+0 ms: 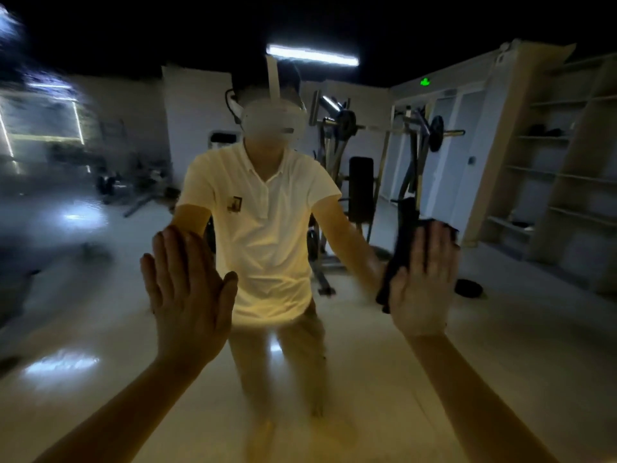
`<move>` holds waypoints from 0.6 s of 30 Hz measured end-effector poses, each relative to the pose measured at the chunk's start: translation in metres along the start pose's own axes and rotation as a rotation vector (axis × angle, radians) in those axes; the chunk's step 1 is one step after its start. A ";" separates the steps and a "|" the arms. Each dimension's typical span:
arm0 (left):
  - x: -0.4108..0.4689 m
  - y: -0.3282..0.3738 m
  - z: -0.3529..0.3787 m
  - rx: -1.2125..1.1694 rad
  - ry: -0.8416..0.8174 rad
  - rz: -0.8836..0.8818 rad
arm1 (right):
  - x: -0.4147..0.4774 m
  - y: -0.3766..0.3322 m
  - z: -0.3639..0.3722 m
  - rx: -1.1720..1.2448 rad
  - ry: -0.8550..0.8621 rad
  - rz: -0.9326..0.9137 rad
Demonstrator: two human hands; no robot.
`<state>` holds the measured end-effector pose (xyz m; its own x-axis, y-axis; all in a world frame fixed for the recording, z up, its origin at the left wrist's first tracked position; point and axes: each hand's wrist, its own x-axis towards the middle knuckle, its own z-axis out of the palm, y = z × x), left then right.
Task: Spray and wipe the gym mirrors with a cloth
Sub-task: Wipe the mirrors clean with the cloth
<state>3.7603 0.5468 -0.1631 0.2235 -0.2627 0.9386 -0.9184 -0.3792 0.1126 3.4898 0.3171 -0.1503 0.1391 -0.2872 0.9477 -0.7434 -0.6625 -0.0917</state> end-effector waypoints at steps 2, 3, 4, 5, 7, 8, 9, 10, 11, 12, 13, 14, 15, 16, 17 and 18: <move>-0.001 0.000 0.008 0.044 0.014 -0.003 | -0.012 0.014 0.003 0.060 0.063 0.334; -0.002 -0.001 0.011 0.064 0.025 0.007 | -0.018 0.012 0.007 0.091 0.087 0.463; -0.003 -0.003 0.012 0.078 0.035 0.019 | -0.022 0.005 0.010 0.124 0.103 0.537; -0.003 -0.004 0.014 0.087 0.040 0.029 | -0.026 -0.006 0.014 0.150 0.118 0.562; -0.002 -0.005 0.015 0.094 0.038 0.038 | -0.032 -0.037 0.022 0.184 0.129 0.516; -0.002 -0.005 0.014 0.088 0.030 0.043 | -0.036 -0.056 0.025 0.200 0.133 0.472; -0.003 -0.005 0.013 0.077 0.017 0.047 | -0.039 -0.075 0.027 0.206 0.133 0.417; -0.002 -0.006 0.011 0.058 0.001 0.050 | -0.042 -0.095 0.029 0.210 0.122 0.358; -0.002 -0.007 0.008 0.025 -0.016 0.051 | -0.044 -0.115 0.029 0.218 0.101 0.296; -0.002 -0.007 0.002 -0.019 -0.033 0.053 | -0.045 -0.135 0.030 0.231 0.071 0.224; -0.003 -0.009 -0.005 -0.064 -0.046 0.064 | -0.048 -0.153 0.030 0.247 0.043 0.137; -0.004 -0.011 -0.013 -0.100 -0.055 0.085 | -0.051 -0.171 0.031 0.256 0.020 0.037; -0.006 -0.013 -0.020 -0.125 -0.064 0.111 | -0.055 -0.187 0.032 0.254 0.007 -0.067; -0.010 -0.016 -0.027 -0.139 -0.075 0.132 | -0.061 -0.202 0.033 0.250 -0.007 -0.168; -0.016 -0.019 -0.033 -0.148 -0.089 0.138 | -0.068 -0.215 0.035 0.250 -0.035 -0.262; -0.025 -0.022 -0.038 -0.150 -0.100 0.130 | -0.076 -0.227 0.035 0.261 -0.089 -0.349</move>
<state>3.7625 0.5957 -0.1765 0.1249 -0.3905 0.9121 -0.9782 -0.2024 0.0473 3.6711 0.4647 -0.2123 0.4169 -0.0658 0.9066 -0.4530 -0.8797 0.1445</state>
